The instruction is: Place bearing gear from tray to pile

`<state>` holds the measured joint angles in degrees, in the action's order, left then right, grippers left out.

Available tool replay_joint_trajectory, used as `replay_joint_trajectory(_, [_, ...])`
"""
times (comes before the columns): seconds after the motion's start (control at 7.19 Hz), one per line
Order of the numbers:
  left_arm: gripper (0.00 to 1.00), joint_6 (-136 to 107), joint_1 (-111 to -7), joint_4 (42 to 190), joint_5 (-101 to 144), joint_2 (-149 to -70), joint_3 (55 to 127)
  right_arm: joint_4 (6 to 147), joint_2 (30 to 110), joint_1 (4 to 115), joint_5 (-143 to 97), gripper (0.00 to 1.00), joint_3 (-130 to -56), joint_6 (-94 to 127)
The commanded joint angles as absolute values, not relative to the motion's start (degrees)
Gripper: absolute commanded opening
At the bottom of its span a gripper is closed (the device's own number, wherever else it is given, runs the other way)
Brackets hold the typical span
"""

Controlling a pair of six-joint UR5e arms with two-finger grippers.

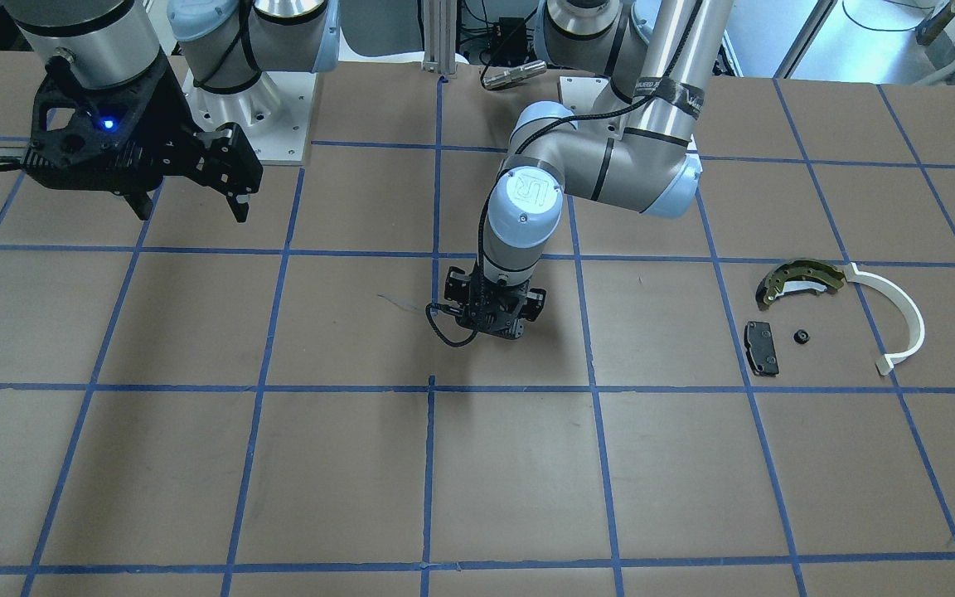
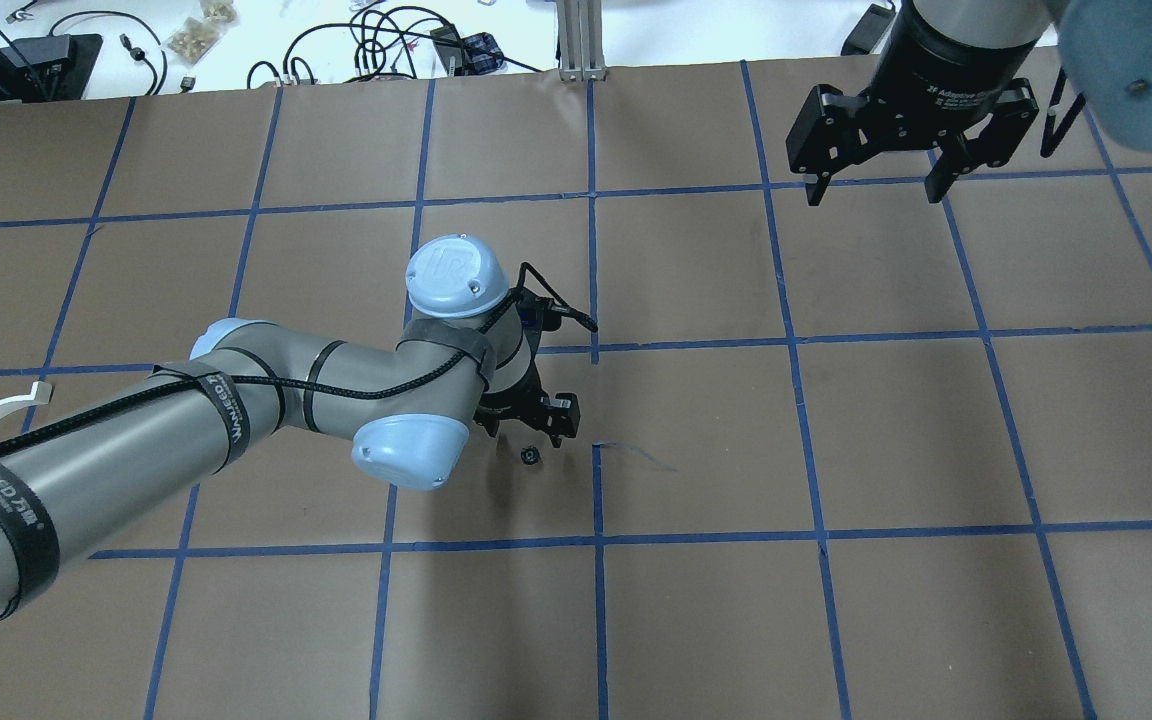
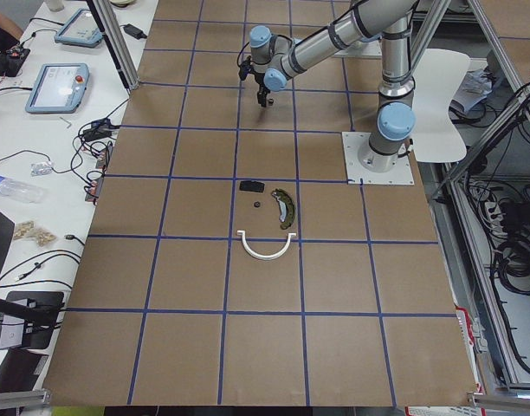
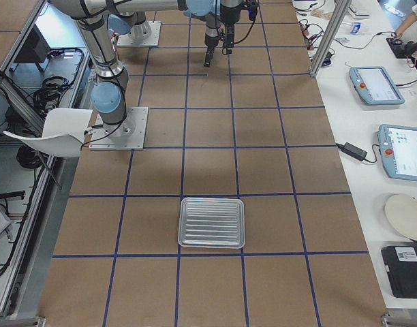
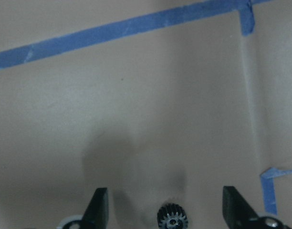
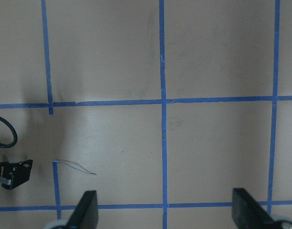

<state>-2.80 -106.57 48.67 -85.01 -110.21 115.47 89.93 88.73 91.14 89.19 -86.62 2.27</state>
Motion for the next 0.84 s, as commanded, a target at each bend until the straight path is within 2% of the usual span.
replay_joint_trajectory(0.0, [0.73,-2.72,-106.61,49.04,-85.17,-110.13,115.58,90.52,88.77,91.05,89.21,1.0,-87.19,2.29])
replay_joint_trajectory(0.14, [0.63,-2.55,-106.61,49.13,-85.25,-110.21,115.58,90.35,88.77,91.05,89.21,1.0,-87.19,2.37])
replay_joint_trajectory(0.28, [0.41,-2.64,-106.61,49.22,-85.34,-110.3,115.66,90.35,88.77,90.79,89.38,1.0,-87.19,2.37])
replay_joint_trajectory(0.42, [0.26,-2.72,-106.61,49.13,-85.34,-110.22,115.75,90.0,88.77,90.27,89.12,1.0,-87.27,2.29])
replay_joint_trajectory(0.56, [0.21,-2.81,-106.61,49.13,-85.34,-110.3,115.84,90.0,88.86,90.18,89.03,1.0,-87.28,2.29])
replay_joint_trajectory(0.7, [0.06,-2.81,-106.61,49.22,-85.34,-110.3,115.84,90.0,88.77,90.18,89.03,1.0,-87.36,2.29])
